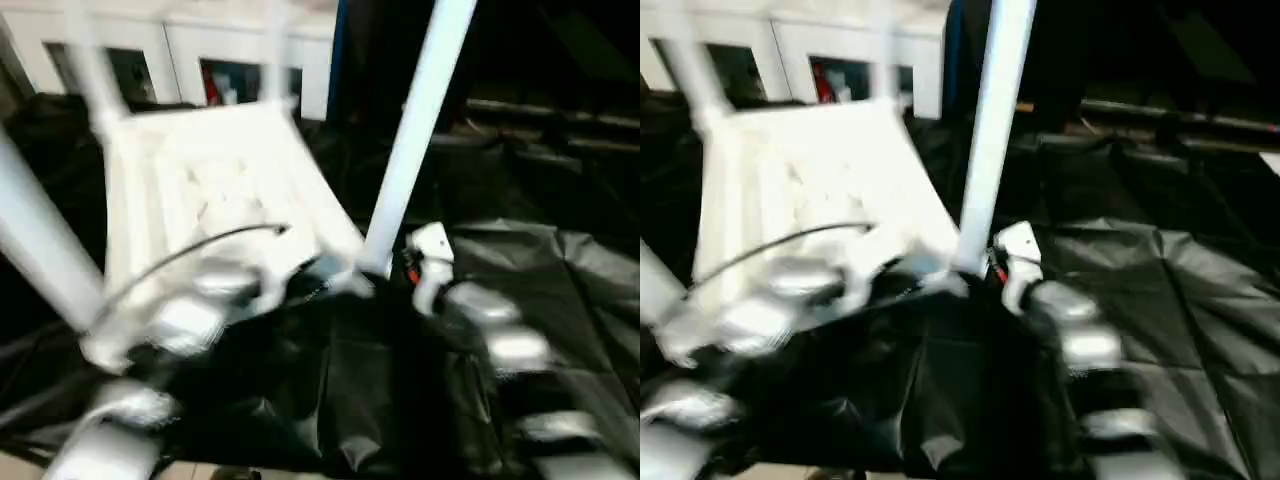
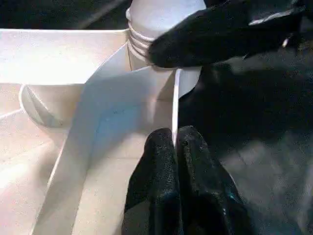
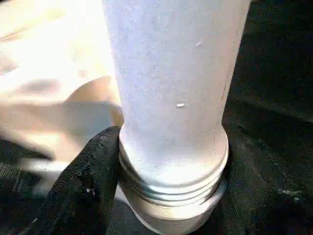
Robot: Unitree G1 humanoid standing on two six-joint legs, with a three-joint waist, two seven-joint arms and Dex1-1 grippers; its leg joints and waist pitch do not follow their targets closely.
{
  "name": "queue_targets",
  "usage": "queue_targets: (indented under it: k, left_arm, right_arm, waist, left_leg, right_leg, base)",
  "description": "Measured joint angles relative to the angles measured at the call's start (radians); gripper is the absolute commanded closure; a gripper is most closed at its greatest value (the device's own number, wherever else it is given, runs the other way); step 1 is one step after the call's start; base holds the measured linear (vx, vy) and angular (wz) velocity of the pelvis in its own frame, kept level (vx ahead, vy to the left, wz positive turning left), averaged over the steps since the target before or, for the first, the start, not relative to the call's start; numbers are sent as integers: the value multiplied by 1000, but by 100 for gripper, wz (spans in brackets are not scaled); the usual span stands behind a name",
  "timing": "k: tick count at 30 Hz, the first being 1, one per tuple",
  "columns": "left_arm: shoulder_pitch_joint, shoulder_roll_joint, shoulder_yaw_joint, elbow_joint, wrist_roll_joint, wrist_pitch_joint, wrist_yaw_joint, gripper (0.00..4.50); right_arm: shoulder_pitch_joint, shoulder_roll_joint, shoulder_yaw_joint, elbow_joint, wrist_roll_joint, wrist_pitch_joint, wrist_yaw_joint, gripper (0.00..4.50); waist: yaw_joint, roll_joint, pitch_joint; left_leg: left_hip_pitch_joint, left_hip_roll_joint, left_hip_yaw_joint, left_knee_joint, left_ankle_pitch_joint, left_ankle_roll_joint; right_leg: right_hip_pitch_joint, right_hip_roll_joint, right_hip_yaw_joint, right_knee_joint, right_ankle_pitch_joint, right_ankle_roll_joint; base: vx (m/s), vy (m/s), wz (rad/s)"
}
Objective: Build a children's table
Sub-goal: Rotate leg to tighten
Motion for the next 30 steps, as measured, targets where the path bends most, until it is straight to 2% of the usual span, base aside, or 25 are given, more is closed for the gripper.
queue_targets:
  k: [2, 5, 6, 9, 12, 17, 20, 25, 30]
  left_arm:
    - [-10, -30, 3, 30, 6, 0, 38, 450]
    - [-19, -44, 3, 45, 19, -7, 51, 450]
    - [-20, -44, 3, 46, 21, -11, 49, 450]
    - [-23, -34, 3, 49, 21, -21, 20, 450]
    - [-19, -2, 1, 31, 20, -28, -26, 450]
    - [33, 93, 2, -54, -28, -62, -174, 450]
    - [51, 127, -1, -88, -52, -62, -257, 450]
    - [90, 195, -19, -158, -92, -57, -397, 450]
    - [110, 226, -29, -192, -112, -39, -449, 450]
  right_arm:
    - [-20, 25, -2, 21, -21, 0, -82, 175]
    - [-27, 35, -3, 35, -42, -18, -115, 175]
    - [-26, 35, -4, 35, -42, -27, -113, 105]
    - [-18, 28, -6, 35, -42, -51, -69, 105]
    - [-18, -5, 1, 32, -35, -54, 25, 67]
    - [-12, -140, 69, -30, -1, -28, 324, 67]
    - [-15, -177, 85, -60, 8, -28, 442, 67]
    - [-15, -242, 126, -103, 38, 4, 632, 67]
    - [-13, -284, 164, -123, 41, 19, 733, 67]
  waist:
    - [-8, 6, -3]
    - [-9, 7, -4]
    - [-9, 7, -4]
    - [-8, 4, -4]
    - [-9, 2, -3]
    - [-11, -1, -1]
    - [-6, -1, 0]
    - [16, -6, 2]
    - [16, -9, 4]
  left_leg:
    - [0, -1, 0, 0, 0, 0]
    - [-1, -1, -2, -1, 0, 0]
    - [-1, -2, -2, -2, 0, 0]
    - [-3, -1, -2, -4, 0, 0]
    - [-4, -1, -2, -6, 0, 0]
    - [-11, 0, -2, -8, 3, 4]
    - [-11, 0, -1, -7, 4, 7]
    - [-13, 1, 1, -6, 3, 9]
    - [-13, 1, 4, -3, 3, 9]
  right_leg:
    - [0, -1, 1, -1, 1, 1]
    - [1, -1, 0, -1, 2, 2]
    - [1, -1, 0, -1, 2, 2]
    - [-1, -1, -1, -1, 3, 3]
    - [-3, -1, -2, -1, 3, 3]
    - [-11, 1, -3, -1, 2, 4]
    - [-11, 1, -3, -1, -1, 2]
    - [-12, 1, -2, -2, -2, 1]
    - [-12, 0, -2, -1, -2, 0]
  base:
    - [0, 0, 0]
    - [0, 0, 0]
    - [0, 0, 0]
    - [0, 0, 0]
    - [0, 0, 0]
    - [0, 0, 0]
    - [0, 0, 0]
    - [0, 0, 0]
    - [0, 0, 0]
